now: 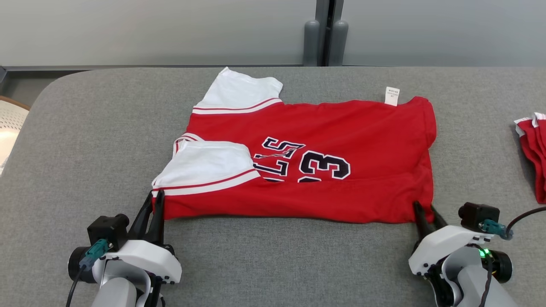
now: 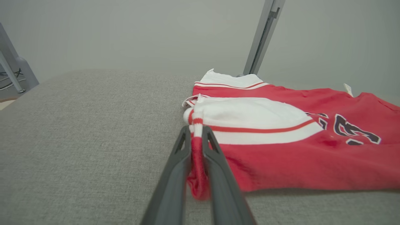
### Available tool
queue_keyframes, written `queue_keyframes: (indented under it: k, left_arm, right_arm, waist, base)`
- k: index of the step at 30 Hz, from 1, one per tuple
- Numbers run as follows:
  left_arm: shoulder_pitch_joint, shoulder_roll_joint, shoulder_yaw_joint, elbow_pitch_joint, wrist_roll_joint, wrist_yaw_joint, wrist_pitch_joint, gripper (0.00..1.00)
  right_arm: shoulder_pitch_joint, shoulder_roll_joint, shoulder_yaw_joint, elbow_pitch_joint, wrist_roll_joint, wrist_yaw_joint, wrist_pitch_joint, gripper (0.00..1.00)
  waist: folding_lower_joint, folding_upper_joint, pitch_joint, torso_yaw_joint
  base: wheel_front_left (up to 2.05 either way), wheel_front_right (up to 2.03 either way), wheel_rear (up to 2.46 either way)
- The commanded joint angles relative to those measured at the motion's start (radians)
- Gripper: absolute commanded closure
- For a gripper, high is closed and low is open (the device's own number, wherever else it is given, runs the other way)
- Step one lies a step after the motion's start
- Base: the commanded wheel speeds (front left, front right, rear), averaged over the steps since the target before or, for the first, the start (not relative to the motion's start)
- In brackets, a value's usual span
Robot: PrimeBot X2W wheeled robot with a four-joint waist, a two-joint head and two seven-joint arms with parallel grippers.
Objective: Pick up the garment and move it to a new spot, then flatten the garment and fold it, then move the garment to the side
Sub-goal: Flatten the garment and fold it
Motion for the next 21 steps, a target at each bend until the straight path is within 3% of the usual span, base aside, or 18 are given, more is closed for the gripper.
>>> queue_keyframes:
  k: [1, 11, 21]
  left_arm:
    - [0.0, 0.005, 0.005, 0.006, 0.006, -0.001, -0.001, 1.0]
    - [0.044, 0.004, -0.021, 0.036, 0.026, -0.009, -0.001, 1.0]
    - [0.132, 0.011, -0.091, 0.008, 0.046, -0.019, -0.001, 1.0]
  right_arm:
    - [0.001, -0.009, 0.012, 0.02, 0.003, 0.0, -0.015, 1.0]
    - [0.002, -0.12, 0.055, 0.025, -0.05, 0.0, -0.069, 1.0]
    - [0.104, -0.212, 0.06, -0.084, -0.055, -0.001, 0.04, 1.0]
  waist:
    - [0.0, 0.0, -0.011, 0.001]
    - [0.0, 0.0, -0.079, -0.007]
    - [0.0, 0.0, -0.127, -0.01]
  base:
    - [0.0, 0.0, 0.0]
    - [0.0, 0.0, 0.0]
    - [0.0, 0.0, 0.0]
